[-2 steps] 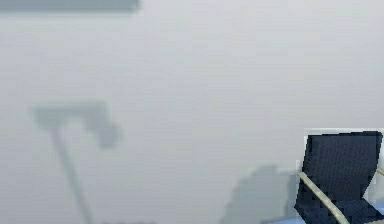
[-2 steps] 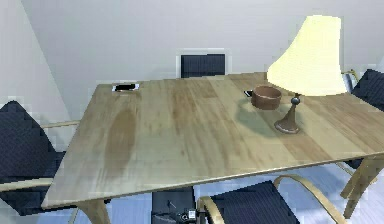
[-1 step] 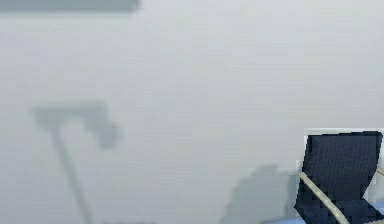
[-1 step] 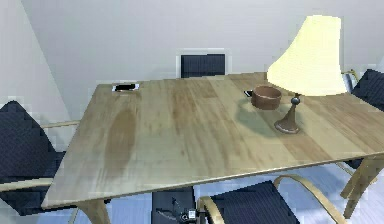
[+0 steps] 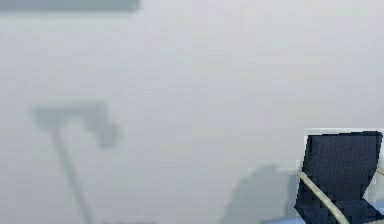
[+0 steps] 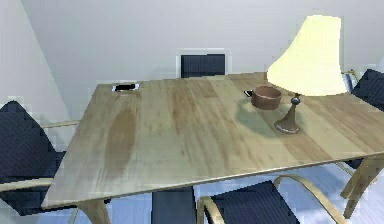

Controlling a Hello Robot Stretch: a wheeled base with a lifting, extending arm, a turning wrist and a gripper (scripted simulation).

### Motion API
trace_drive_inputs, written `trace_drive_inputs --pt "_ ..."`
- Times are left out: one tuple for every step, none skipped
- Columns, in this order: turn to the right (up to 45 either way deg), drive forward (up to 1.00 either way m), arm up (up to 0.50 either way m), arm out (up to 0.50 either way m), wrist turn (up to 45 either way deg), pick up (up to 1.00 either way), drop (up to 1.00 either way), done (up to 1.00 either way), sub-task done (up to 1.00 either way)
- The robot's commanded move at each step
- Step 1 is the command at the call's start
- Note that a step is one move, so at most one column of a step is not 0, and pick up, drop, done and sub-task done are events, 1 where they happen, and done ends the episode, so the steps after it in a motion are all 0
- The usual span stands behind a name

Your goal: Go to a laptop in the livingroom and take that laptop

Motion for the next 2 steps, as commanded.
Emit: trace_drive_inputs --pt "0.0 0.0 0.0 0.0 0.0 1.0 0.0 0.0 0.0" --pt "0.0 0.0 0.1 0.0 0.0 0.0 0.0 0.0 0.0"
